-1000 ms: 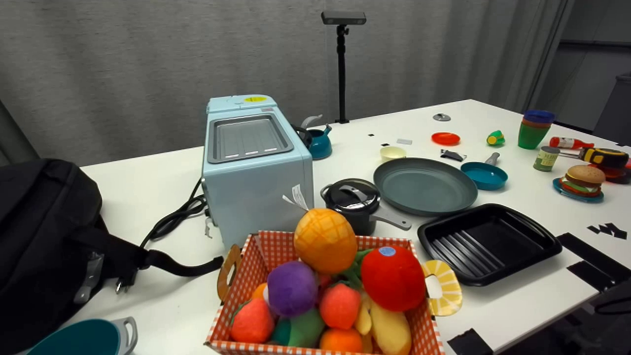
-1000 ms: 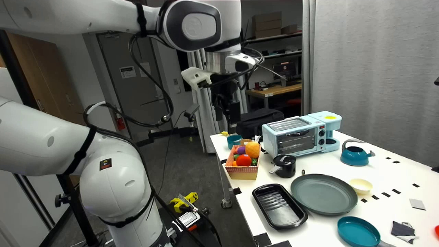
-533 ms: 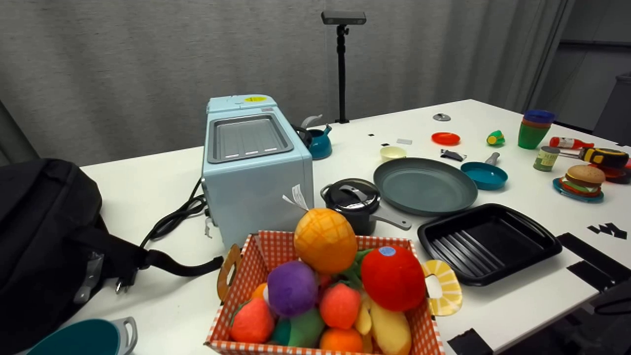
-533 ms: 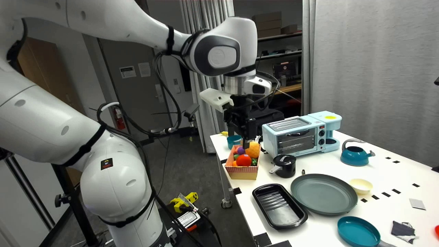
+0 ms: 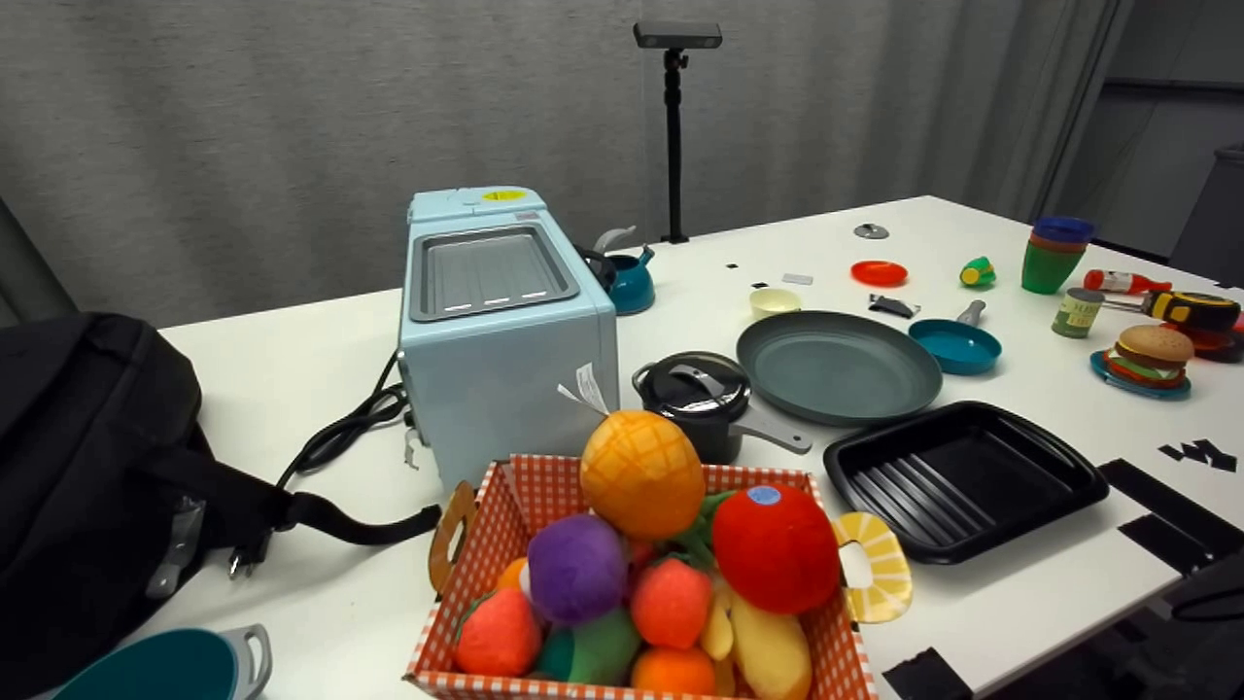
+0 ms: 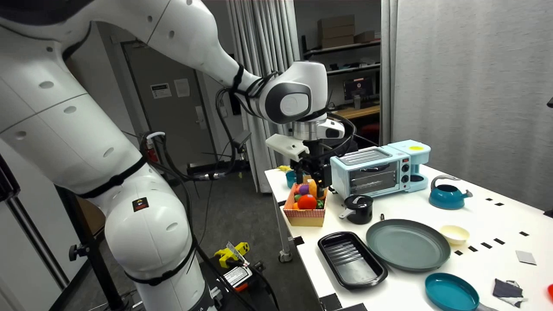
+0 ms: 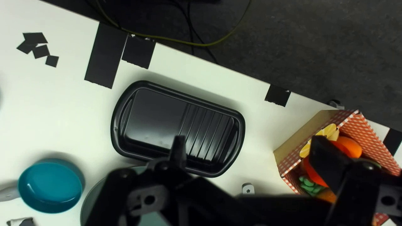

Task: Move the black lid from the small pot to the pan

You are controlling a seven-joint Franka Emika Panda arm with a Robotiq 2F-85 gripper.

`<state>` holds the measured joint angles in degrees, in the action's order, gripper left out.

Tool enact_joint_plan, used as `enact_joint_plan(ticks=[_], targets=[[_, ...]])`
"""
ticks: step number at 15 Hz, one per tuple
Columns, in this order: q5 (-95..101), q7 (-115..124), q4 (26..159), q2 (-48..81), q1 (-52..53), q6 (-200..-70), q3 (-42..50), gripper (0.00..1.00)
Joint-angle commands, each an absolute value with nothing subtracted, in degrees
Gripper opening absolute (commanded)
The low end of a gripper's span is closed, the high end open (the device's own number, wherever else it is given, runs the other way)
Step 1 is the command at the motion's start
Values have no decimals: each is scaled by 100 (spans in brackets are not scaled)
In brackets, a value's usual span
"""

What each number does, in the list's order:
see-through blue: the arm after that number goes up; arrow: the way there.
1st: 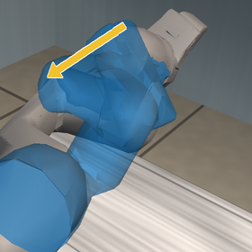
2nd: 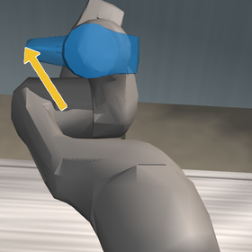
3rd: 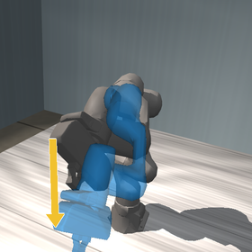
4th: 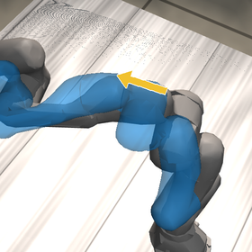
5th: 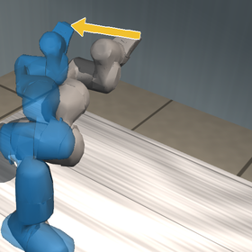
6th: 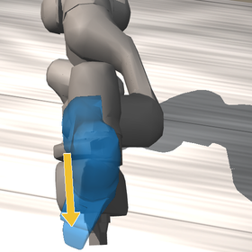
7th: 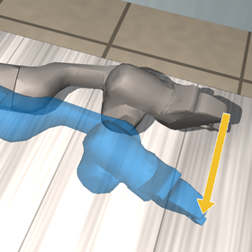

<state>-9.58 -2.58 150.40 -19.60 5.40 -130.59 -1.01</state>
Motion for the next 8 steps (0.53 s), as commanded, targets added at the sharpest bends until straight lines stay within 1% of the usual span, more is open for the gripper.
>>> enact_joint_plan(ticks=[1, 8], targets=[[-964, -264, 15034, -1928, 514, -13047, -124, 100], [-964, -265, 15037, -1964, 505, -13044, -109, 100]])
